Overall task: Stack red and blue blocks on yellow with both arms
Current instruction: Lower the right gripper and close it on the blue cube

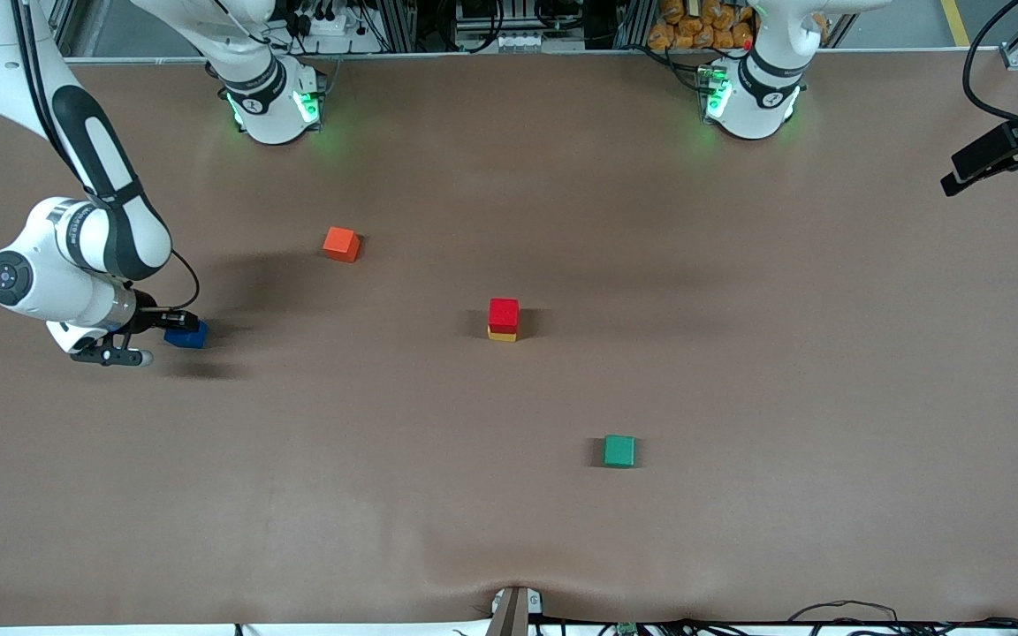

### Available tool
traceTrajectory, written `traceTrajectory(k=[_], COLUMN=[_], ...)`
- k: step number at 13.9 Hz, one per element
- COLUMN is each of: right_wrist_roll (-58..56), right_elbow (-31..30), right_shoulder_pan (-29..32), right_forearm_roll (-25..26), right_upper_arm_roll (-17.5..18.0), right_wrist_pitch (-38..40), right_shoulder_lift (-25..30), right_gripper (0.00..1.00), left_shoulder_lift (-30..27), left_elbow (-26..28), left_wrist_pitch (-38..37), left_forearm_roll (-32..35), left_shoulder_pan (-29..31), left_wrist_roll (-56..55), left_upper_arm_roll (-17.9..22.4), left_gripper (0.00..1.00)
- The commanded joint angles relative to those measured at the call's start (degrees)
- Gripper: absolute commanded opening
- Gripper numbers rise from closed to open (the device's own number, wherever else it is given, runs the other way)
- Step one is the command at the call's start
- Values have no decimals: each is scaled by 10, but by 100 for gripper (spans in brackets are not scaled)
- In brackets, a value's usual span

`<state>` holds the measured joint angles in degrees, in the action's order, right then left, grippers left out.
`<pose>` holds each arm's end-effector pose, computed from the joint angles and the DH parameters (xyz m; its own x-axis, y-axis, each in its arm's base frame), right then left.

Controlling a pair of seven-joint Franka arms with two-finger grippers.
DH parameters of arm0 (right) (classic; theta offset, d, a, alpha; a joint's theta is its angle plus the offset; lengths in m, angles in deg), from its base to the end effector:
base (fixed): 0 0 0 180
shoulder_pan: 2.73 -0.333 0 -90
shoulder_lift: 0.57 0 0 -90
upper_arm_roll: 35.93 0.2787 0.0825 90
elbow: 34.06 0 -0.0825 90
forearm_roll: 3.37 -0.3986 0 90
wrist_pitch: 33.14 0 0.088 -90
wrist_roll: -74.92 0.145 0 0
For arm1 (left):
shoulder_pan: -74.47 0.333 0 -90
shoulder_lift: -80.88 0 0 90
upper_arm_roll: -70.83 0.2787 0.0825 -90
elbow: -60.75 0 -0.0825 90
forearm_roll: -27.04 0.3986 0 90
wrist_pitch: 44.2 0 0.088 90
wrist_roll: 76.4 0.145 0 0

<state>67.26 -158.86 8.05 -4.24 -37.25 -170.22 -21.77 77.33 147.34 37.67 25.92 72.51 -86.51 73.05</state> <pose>0.5215 -0.1122 0.1218 0.9844 -0.0857 -0.1535 -0.0900 -0.9957 -0.0208 0.5358 0.0000 0.5997 0.9839 0.1771 -0.0239 0.1776 -0.9839 0.0179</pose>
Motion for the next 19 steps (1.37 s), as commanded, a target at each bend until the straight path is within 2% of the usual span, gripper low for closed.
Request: traceTrajectory(k=[1, 5, 8, 11, 16, 19], right_wrist_roll=[-39, -59, -60, -61, -63, -64], right_elbow=[-17, 3, 39, 106, 178, 260], right_shoulder_pan=[13, 9, 7, -15, -42, -48], right_forearm_roll=[-5, -5, -6, -12, -32, -50], right_upper_arm_roll=[8, 10, 12, 13, 13, 13], right_wrist_pitch=[11, 54, 119, 212, 301, 392], right_shoulder_lift=[6, 16, 34, 38, 43, 43], right_gripper=[0, 0, 0, 0, 0, 0], left_shoulder_lift=[2, -1, -2, -2, -2, -1], left_elbow=[-10, -8, -8, -8, -8, -7], left_wrist_pitch=[-10, -19, -19, -19, -22, -22], left_forearm_roll=[9, 9, 9, 9, 9, 9], left_shoulder_pan=[4, 3, 4, 2, -1, -1], left_wrist_roll=[-4, -4, -3, -2, -4, -4], left_upper_arm_roll=[-6, -7, -7, -7, -7, -7], left_gripper=[100, 100, 100, 100, 100, 100])
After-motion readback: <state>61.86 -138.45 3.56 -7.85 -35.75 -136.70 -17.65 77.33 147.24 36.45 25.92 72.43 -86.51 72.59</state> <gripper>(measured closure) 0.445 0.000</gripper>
